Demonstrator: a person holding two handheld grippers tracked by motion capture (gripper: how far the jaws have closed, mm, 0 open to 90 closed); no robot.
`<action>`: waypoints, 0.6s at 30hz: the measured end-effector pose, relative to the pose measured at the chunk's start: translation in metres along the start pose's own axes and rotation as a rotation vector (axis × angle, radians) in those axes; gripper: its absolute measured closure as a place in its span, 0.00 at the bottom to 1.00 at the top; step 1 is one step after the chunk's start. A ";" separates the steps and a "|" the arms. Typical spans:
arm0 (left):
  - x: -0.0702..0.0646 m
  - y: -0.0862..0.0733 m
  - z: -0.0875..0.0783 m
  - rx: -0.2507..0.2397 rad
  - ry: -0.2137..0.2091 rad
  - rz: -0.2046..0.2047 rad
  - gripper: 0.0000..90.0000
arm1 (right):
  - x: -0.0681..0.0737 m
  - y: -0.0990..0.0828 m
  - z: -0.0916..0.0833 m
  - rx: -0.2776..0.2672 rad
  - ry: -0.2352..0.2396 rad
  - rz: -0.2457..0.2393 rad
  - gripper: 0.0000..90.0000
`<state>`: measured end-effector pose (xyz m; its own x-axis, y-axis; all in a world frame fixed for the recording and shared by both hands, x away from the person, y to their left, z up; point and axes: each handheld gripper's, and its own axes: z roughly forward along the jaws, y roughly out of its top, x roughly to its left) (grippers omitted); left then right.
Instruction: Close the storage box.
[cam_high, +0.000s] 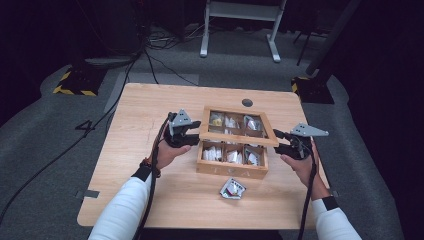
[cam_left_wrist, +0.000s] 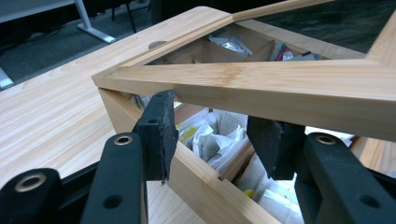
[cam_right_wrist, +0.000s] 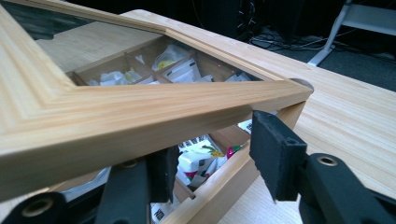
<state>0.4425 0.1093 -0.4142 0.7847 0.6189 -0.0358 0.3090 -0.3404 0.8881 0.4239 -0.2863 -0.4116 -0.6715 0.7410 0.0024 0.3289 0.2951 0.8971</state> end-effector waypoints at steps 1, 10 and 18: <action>0.000 -0.001 0.000 -0.001 0.002 0.005 0.58 | 0.000 0.000 0.000 0.000 0.003 -0.001 0.57; -0.006 -0.006 -0.003 0.019 -0.007 0.020 0.56 | 0.007 -0.005 -0.004 0.020 0.008 -0.029 0.55; -0.012 -0.007 -0.006 0.040 -0.007 0.046 0.53 | 0.014 -0.007 -0.011 0.032 0.014 -0.055 0.54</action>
<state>0.4275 0.1088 -0.4171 0.8023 0.5969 0.0018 0.2931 -0.3966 0.8699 0.4051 -0.2843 -0.4132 -0.6981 0.7149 -0.0399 0.3126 0.3544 0.8813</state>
